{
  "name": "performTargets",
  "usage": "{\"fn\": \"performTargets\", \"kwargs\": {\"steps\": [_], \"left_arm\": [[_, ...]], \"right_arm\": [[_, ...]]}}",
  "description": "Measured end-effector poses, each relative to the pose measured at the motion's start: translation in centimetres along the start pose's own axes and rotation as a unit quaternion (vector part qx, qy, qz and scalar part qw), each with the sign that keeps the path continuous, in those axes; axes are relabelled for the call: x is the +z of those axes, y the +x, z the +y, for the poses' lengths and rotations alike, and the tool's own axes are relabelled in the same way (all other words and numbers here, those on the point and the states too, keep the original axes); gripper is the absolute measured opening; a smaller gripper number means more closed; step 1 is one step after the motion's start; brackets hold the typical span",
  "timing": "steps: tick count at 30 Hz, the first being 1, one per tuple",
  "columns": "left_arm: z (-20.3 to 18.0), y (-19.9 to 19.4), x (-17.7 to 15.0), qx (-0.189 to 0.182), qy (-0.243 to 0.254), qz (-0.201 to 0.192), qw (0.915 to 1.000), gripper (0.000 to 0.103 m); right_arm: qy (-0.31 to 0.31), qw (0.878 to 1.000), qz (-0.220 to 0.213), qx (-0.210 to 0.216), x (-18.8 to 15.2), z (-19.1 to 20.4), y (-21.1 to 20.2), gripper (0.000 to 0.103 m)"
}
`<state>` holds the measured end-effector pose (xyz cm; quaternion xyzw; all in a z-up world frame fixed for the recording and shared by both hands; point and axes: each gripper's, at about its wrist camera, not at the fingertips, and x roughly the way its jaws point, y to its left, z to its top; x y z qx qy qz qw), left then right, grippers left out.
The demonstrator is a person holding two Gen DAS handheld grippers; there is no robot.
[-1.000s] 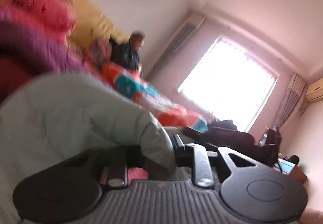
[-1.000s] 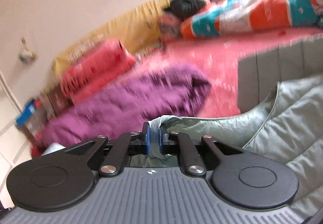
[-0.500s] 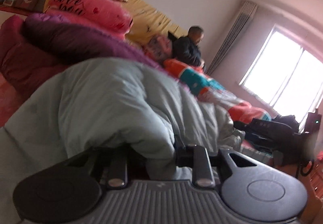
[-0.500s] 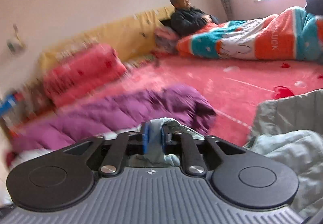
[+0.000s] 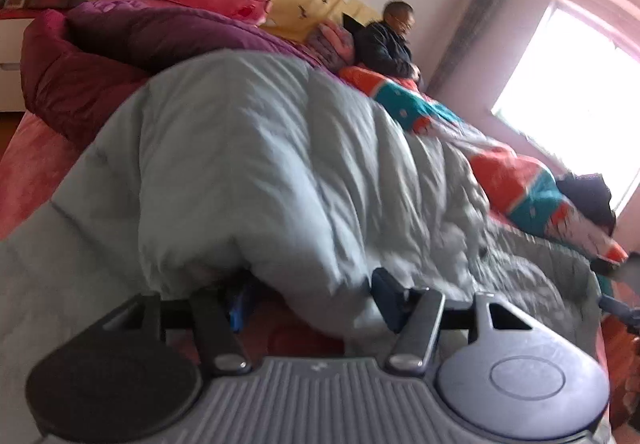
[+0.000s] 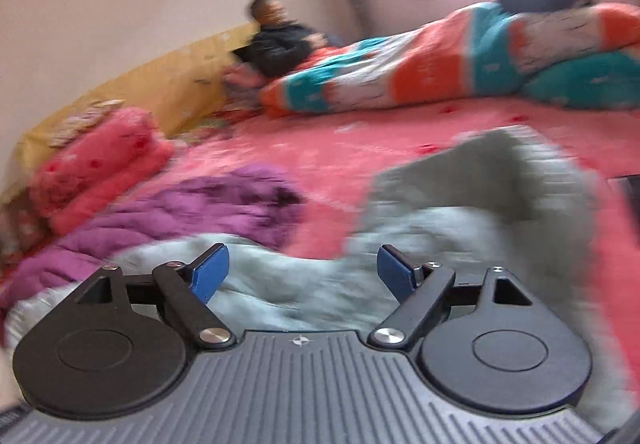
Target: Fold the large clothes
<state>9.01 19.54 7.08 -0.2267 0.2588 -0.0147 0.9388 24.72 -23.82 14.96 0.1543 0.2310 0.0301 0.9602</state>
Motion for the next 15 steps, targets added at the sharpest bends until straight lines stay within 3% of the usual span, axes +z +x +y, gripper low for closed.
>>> {"fn": "performTargets", "kwargs": {"steps": [4, 6, 10, 15], "left_arm": [[-1.2, -0.8, -1.8, -0.023, 0.026, 0.022, 0.9992, 0.061], [-2.0, -1.1, -3.1, -0.03, 0.042, 0.036, 0.998, 0.061], [-3.4, -1.2, -5.5, -0.045, 0.058, 0.065, 0.9952, 0.061], [-5.1, -1.3, -7.7, -0.043, 0.111, 0.077, 0.9899, 0.063]], "right_arm": [[0.024, 0.996, 0.015, -0.085, -0.7, -7.0, -2.1, 0.103], [0.039, 0.994, 0.032, -0.099, -1.1, -10.4, -2.2, 0.103], [0.123, 0.99, 0.069, -0.032, -1.9, -14.7, 0.1, 0.103], [0.167, 0.982, 0.086, 0.033, -1.9, -14.8, 4.0, 0.103]]}}
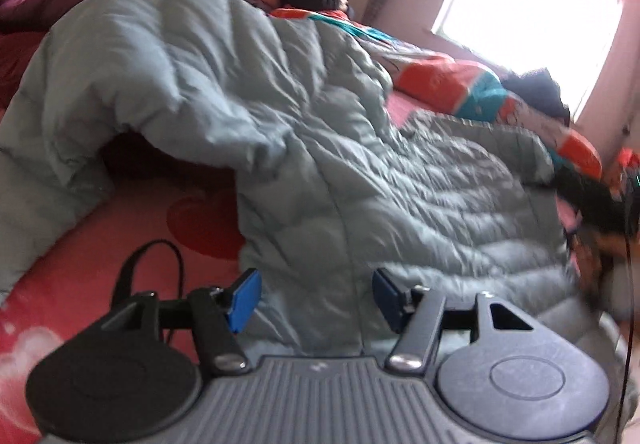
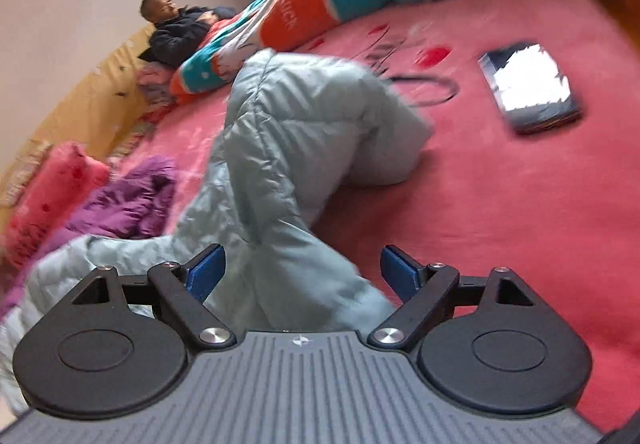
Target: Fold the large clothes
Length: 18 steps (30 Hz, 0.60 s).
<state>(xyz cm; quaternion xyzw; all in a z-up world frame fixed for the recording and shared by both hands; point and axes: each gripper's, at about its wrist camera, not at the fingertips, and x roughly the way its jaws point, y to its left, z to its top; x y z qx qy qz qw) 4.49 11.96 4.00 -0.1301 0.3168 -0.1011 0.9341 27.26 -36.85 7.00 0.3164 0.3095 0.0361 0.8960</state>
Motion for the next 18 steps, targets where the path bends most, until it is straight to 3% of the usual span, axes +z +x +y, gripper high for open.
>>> {"fn": "performTargets", "kwargs": {"steps": [2, 4, 5, 6, 11, 18], "left_arm": [[-0.5, 0.2, -0.5, 0.006, 0.017, 0.003, 0.9998, 0.064], [-0.7, 0.2, -0.9, 0.013, 0.031, 0.005, 0.9994, 0.064], [-0.9, 0.2, -1.1, 0.013, 0.035, 0.006, 0.9993, 0.064], [-1.0, 0.1, -1.3, 0.013, 0.04, 0.007, 0.9991, 0.065], [-1.8, -0.4, -1.6, 0.012, 0.071, 0.009, 0.9973, 0.065], [-3.5, -1.3, -3.3, -0.014, 0.111, 0.028, 0.9933, 0.069]], "right_arm": [[-0.023, 1.0, 0.006, -0.004, 0.1, 1.0, 1.7, 0.103], [-0.053, 0.998, 0.007, -0.04, 0.1, 1.9, 2.9, 0.085], [-0.056, 0.997, 0.016, -0.05, 0.1, 1.8, 3.3, 0.05], [-0.05, 0.997, 0.023, -0.057, 0.0, 1.6, 3.6, 0.027], [-0.06, 0.993, -0.016, -0.103, -0.8, 0.8, 0.3, 0.014], [-0.038, 0.979, -0.076, -0.186, -2.7, -3.1, -5.8, 0.013]]}}
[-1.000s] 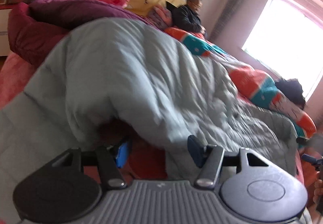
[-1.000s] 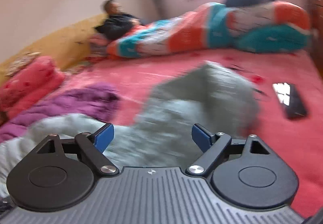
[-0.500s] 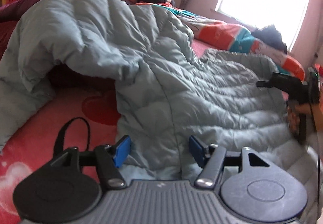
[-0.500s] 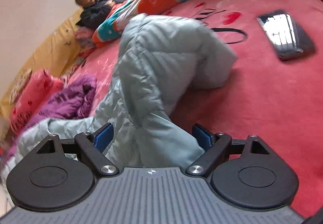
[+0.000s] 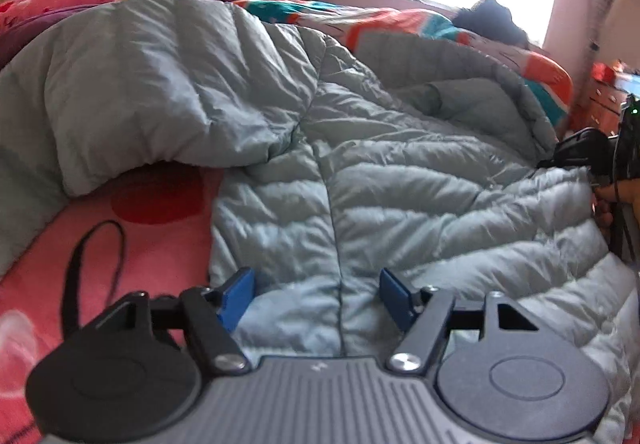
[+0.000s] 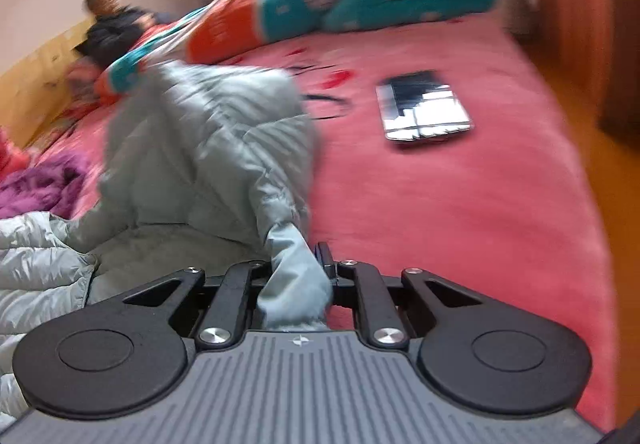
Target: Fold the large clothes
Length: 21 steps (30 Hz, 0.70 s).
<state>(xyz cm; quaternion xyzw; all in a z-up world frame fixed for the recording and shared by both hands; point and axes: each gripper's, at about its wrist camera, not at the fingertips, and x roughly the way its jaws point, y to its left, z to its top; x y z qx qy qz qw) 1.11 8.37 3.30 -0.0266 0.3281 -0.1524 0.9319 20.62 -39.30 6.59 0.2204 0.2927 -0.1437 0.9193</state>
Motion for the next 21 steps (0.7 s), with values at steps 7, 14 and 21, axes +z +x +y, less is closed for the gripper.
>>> {"fn": "performTargets", "kwargs": {"steps": [7, 14, 21], "left_arm": [[-1.2, -1.8, -1.6, -0.013, 0.032, 0.011, 0.9994, 0.071], [-1.6, -2.5, -1.9, -0.002, 0.028, 0.011, 0.9996, 0.071], [-2.1, -3.4, -1.9, -0.001, 0.016, 0.006, 0.9999, 0.071]], "right_arm": [[0.074, 0.996, -0.032, -0.041, -2.1, -5.0, -4.2, 0.012], [0.112, 0.993, -0.019, 0.019, -2.0, -7.1, -4.9, 0.049], [0.142, 0.982, -0.008, 0.122, -2.5, -11.6, -10.1, 0.103]]}}
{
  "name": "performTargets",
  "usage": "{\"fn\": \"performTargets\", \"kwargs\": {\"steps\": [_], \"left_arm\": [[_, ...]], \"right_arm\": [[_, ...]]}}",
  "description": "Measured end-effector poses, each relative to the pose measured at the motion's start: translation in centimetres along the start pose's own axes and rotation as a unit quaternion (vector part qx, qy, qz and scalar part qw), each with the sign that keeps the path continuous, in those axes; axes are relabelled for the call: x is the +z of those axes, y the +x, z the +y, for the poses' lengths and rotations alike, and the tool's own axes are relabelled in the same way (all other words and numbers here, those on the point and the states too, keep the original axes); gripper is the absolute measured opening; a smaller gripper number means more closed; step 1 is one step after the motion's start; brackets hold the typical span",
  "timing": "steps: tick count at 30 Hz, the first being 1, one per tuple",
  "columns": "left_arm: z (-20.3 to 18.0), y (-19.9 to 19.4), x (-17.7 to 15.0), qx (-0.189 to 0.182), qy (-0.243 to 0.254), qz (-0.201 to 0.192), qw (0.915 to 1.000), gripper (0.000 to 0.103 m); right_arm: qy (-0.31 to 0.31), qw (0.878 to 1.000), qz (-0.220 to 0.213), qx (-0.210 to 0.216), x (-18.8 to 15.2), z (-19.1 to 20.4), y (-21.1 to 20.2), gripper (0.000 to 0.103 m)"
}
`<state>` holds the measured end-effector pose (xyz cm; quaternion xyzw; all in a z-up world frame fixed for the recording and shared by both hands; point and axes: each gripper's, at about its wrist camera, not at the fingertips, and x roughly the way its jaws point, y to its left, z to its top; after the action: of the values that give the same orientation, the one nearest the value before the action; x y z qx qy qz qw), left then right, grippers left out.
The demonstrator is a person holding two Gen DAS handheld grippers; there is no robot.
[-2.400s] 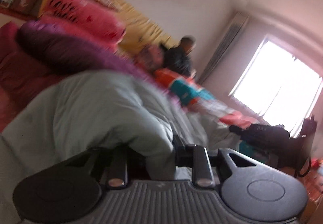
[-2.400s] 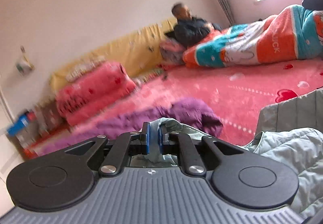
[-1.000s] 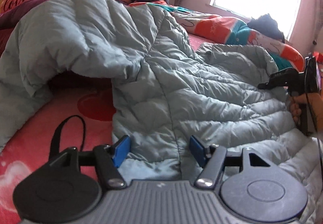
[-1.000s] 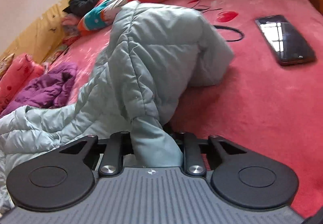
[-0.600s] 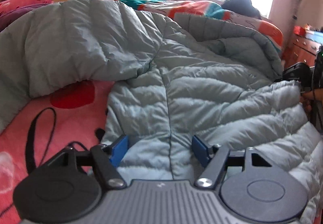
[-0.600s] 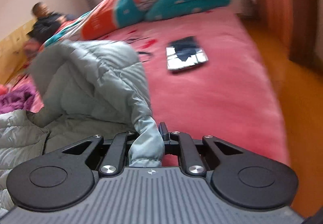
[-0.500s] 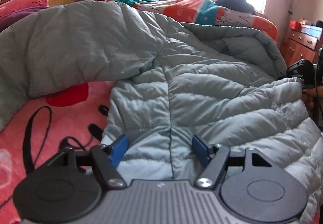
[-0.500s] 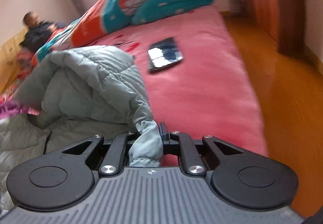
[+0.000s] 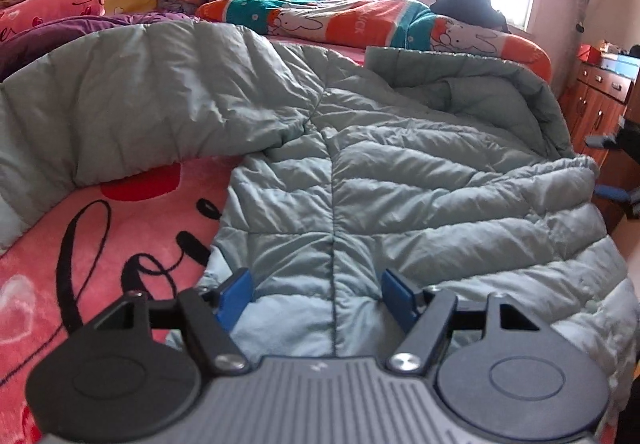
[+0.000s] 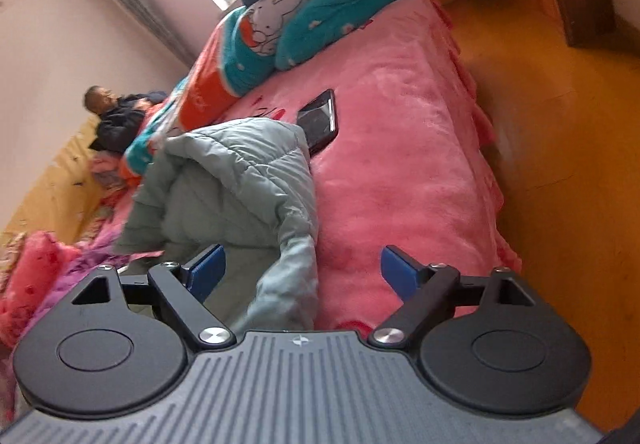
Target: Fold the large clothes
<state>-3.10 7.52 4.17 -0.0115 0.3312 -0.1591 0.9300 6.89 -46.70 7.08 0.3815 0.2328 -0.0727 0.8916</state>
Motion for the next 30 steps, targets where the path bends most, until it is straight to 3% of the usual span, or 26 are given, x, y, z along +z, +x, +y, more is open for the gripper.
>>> {"fn": "performTargets", "kwargs": {"steps": [5, 8, 12, 19, 20, 23, 26, 28, 30], "left_arm": [[-1.1, -1.0, 0.0, -0.001, -0.001, -0.012, 0.9999, 0.071], [-0.8, -1.9, -0.2, 0.001, -0.005, -0.018, 0.9998, 0.071], [0.4, -2.5, -0.4, 0.015, -0.027, -0.011, 0.9995, 0.071], [3.7, -3.0, -0.6, 0.032, -0.079, 0.01, 0.9963, 0.071], [4.3, -2.9, -0.7, 0.03, -0.091, 0.019, 0.9952, 0.071], [5.8, -2.9, -1.2, 0.009, -0.129, 0.037, 0.9909, 0.071], [6.3, -3.2, -1.4, -0.04, -0.152, 0.042, 0.9866, 0.074], [6.3, -3.0, -1.7, -0.067, -0.157, 0.054, 0.9839, 0.078], [5.9, -3.0, -1.9, -0.068, -0.145, 0.053, 0.9857, 0.079]], "right_arm": [[-0.038, 0.996, 0.079, 0.021, -2.4, -0.5, -1.6, 0.103], [-0.084, 0.988, 0.131, 0.001, -4.2, -0.5, -2.3, 0.103], [-0.088, 0.972, 0.216, 0.004, -6.4, -0.9, -1.6, 0.103], [-0.05, 0.963, 0.263, 0.031, -7.2, -0.6, -2.0, 0.103], [-0.053, 0.961, 0.27, 0.028, -7.4, -0.2, -2.1, 0.099], [-0.076, 0.956, 0.282, 0.016, -7.5, 0.9, -2.9, 0.087], [-0.081, 0.952, 0.294, 0.02, -8.1, 1.8, -3.3, 0.084], [-0.076, 0.948, 0.307, 0.024, -8.5, 2.5, -3.4, 0.084], [-0.078, 0.945, 0.316, 0.022, -9.2, 3.1, -3.5, 0.098]]}}
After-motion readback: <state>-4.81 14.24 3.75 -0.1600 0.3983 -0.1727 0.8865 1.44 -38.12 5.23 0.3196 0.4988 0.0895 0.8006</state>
